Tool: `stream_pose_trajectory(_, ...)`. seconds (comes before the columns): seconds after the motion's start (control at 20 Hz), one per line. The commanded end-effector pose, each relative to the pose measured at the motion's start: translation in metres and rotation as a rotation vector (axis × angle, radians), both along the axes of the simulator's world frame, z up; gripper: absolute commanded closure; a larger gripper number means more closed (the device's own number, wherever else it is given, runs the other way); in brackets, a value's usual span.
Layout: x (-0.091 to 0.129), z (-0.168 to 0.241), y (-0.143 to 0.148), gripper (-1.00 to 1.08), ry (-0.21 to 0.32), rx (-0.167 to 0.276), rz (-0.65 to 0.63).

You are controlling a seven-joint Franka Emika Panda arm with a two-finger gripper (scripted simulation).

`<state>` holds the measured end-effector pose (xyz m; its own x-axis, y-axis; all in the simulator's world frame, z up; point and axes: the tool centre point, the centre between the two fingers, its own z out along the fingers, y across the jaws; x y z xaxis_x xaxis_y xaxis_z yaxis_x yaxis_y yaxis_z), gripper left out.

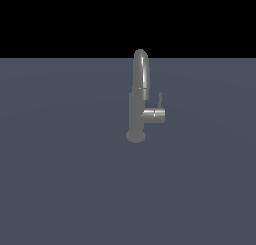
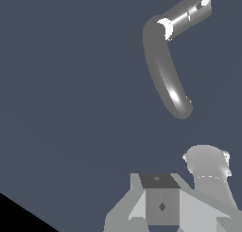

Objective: Turn on the faucet by rotating a designated handle.

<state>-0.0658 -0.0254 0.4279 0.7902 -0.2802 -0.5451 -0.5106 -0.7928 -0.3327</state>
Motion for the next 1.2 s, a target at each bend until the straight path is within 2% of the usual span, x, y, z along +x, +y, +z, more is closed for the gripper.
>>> stream_pose_trajectory(0.0, 0.013, -0.009, -0.006, 1.08, 0.038, 0.036, -0.039)
stream_pose_trajectory(0.6, 0.066, -0.067, -0.037, 1.08, 0.236, 0.221, -0.236)
stream_pose_trajectory(1.15, 0.103, -0.146, -0.066, 1.08, 0.455, 0.425, -0.455)
